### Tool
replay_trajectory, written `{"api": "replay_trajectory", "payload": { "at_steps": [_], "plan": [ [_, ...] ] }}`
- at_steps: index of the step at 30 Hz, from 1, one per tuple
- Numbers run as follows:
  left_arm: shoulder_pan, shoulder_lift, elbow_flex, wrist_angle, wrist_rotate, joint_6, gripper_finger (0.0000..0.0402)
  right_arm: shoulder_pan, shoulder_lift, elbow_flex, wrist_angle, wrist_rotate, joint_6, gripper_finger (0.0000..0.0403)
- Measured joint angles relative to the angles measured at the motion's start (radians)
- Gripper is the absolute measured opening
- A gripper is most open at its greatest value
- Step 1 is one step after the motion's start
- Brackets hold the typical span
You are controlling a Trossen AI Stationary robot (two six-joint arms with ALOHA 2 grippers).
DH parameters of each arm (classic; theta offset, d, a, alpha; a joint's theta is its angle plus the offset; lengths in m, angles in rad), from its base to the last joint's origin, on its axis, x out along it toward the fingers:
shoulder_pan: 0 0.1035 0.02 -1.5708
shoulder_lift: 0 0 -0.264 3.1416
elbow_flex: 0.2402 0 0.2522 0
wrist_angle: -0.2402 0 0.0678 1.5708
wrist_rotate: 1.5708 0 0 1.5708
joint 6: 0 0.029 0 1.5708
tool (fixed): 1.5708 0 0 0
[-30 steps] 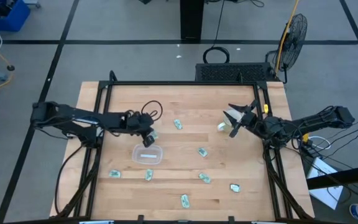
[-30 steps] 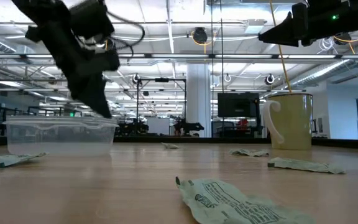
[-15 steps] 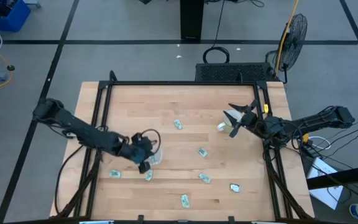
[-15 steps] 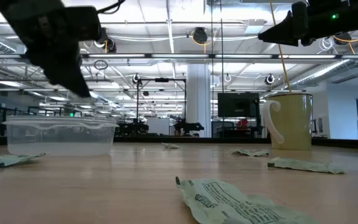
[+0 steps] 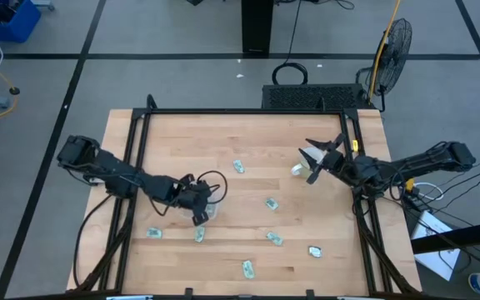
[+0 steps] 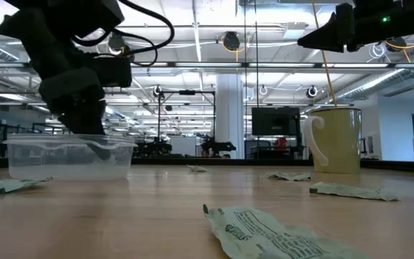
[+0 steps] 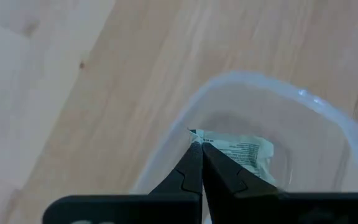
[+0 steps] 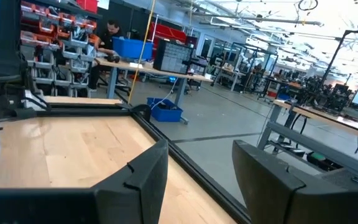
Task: Pick and place Stevia / Truvia into bins
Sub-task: Put the stevia packet into the transparent bin
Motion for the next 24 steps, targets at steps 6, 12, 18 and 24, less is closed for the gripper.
{"api": "replay_trajectory", "payload": {
  "at_steps": [6, 12, 18, 24],
  "plan": [
    [0.027, 0.0, 0.0, 0.039, 0.009, 0.079, 0.0007, -0.015, 0.064, 0.0, 0.043, -0.108, -0.021, 0.0171],
    [0.031, 0.0, 0.0, 0.04, 0.01, 0.089, 0.0021, -0.023, 0.166, 0.0, 0.103, -0.209, -0.018, 0.0171],
    [0.03, 0.0, 0.0, 0.041, 0.006, 0.091, 0.0077, -0.015, 0.292, 0.142, -0.125, -0.235, 0.037, 0.0171],
    [0.03, -0.024, 0.007, 0.041, 0.021, 0.112, 0.0115, 0.03, 0.449, 0.341, -0.441, -0.336, 0.192, 0.0171]
  ]
}}
